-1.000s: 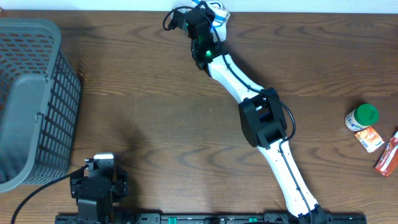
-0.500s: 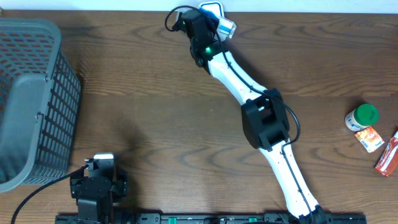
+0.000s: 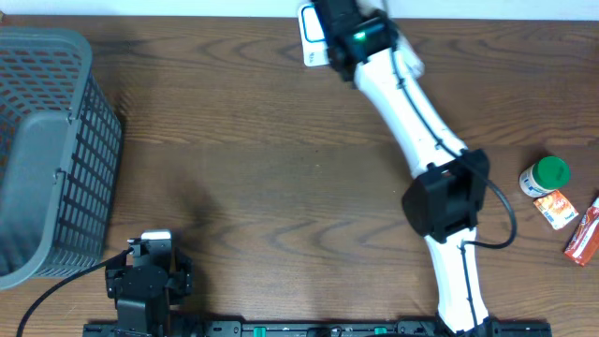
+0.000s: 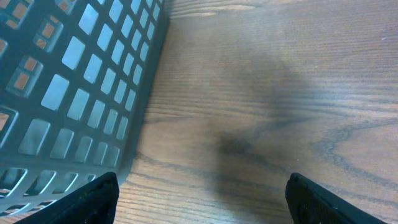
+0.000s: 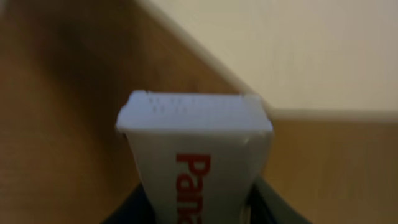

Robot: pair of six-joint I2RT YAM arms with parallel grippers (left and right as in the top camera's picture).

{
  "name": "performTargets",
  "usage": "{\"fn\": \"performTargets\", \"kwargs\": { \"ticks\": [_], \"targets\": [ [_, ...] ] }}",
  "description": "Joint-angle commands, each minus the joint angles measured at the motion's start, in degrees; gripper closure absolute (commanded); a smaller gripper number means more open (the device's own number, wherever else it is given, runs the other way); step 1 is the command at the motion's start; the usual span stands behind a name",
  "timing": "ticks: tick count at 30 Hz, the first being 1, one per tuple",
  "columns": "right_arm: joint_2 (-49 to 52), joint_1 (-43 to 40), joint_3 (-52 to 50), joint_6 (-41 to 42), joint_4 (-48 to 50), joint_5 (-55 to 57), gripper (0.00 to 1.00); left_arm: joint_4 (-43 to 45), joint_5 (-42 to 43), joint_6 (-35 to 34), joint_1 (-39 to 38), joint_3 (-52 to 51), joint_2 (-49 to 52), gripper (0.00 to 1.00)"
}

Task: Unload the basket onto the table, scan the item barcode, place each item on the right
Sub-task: 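Carry the Panadol box to the right table edge and release it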

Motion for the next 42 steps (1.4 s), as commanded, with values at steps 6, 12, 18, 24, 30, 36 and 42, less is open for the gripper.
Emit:
{"fn": "performTargets", "kwargs": {
  "ticks": [6,12,18,24,30,36,42],
  "targets": [
    [-0.09,-15.10,-0.28,25.68,-21.24,-15.52,0.91,-0.09,-0.15,-0.50,0.17,0.46,-0.09,0.14],
    [-0.07,-25.27,-2.43,26.75,-22.18,-20.00,0.89,-0.09,-0.15,-0.50,0.17,0.48,-0.09,0.14],
    [-0.07,-33.44,-5.95,26.82,-17.75,-27.67,0.89,-0.09,-0.15,-0.50,0.17,0.46,-0.09,0.14],
    [-0.07,-39.17,-12.00,27.56,-10.12,-33.03,0.84,-0.09,-0.15,-0.50,0.17,0.46,-0.09,0.14],
    [-0.07,-43.54,-19.87,28.06,-5.40,-32.83,0.83,-0.09,-0.15,-0.50,0.17,0.46,-0.09,0.14],
    [-0.07,-49.09,-26.56,28.50,-4.24,-32.11,0.26,-0.09,-0.15,-0.50,0.17,0.46,-0.09,0.14],
    [-4.33,-49.66,-22.14,28.02,-6.01,-41.29,0.01,-0.09,-0.15,-0.50,0.17,0.48,-0.09,0.14]
  ]
}}
